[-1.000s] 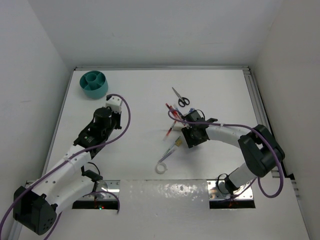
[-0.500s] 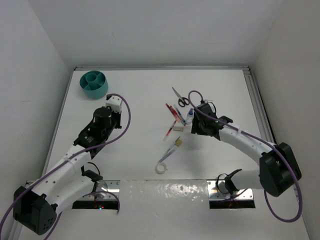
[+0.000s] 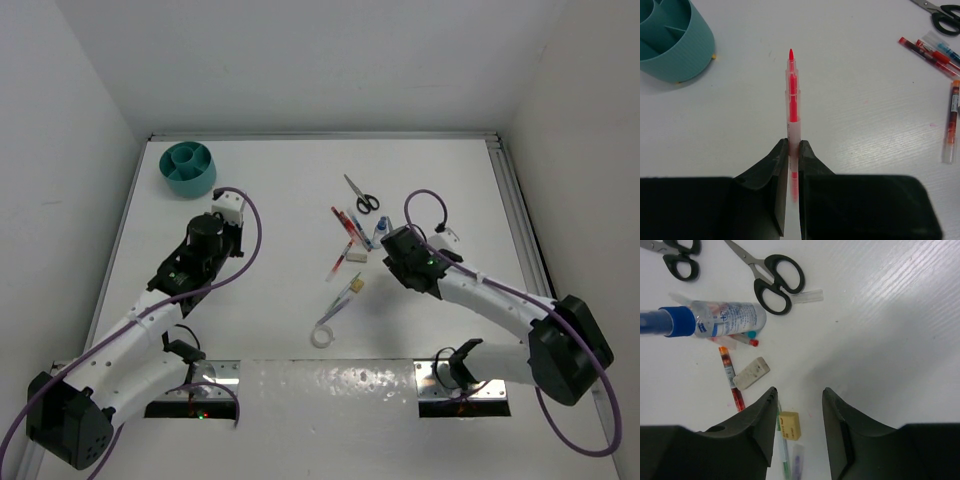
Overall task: Sort the stationery into containers
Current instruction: Place the pen cap at the center of the board, then close the pen cap on the pen.
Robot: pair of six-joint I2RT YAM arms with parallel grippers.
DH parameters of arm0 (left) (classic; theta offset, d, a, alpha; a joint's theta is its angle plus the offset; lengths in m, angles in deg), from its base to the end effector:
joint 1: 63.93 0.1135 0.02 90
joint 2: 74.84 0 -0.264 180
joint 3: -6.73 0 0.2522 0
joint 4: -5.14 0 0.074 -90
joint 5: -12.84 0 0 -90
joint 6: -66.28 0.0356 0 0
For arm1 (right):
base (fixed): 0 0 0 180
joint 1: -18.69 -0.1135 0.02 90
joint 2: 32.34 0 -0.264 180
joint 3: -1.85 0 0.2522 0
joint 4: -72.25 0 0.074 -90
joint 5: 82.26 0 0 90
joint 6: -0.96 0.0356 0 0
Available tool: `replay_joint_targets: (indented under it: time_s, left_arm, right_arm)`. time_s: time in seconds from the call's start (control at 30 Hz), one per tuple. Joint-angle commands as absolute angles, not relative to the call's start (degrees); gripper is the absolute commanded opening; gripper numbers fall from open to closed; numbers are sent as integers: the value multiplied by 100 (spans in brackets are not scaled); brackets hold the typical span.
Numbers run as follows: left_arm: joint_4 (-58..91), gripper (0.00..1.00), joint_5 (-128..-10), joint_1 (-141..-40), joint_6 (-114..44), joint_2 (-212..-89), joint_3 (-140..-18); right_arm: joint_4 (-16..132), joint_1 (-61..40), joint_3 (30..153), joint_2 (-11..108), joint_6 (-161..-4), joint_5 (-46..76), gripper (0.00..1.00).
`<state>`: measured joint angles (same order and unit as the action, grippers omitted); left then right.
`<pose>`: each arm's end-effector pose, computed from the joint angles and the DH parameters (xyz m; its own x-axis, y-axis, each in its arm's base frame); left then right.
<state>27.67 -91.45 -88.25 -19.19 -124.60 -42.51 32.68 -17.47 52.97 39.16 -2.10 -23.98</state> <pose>0.1872 -0.0750 0.2703 -0.3405 0.2379 -0.9097 0.2197 0.9608 0.1690 0.1926 0.1176 0.1858 -0.3262 0.8137 -0.4812 0.6824 0.5550 0.4757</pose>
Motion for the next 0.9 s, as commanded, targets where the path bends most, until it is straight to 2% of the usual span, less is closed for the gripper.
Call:
replay_joint_targets:
  time_s: [0.0,0.37,0.5,0.87]
  left_arm:
    - [2514,0,-9149,-8758,-1907,-12336,-4289]
    - [2549,0,-9272,-8749,-1959,-12222,-4218]
    - [2567,0,-9307,-8749,-1933,-12169,-4210]
    - [2567,0,-9412,-8740,-1959,-12099,-4148]
  right_arm:
    - [3623,-1735,5103,3840,633,-2506,40]
    - [4196,-1445,4839,4429,712,-1415,37]
    - [3994,-1410,5059,4737,562,-1353,35]
    - [4240,-1410,4725,4992,878,-984,32]
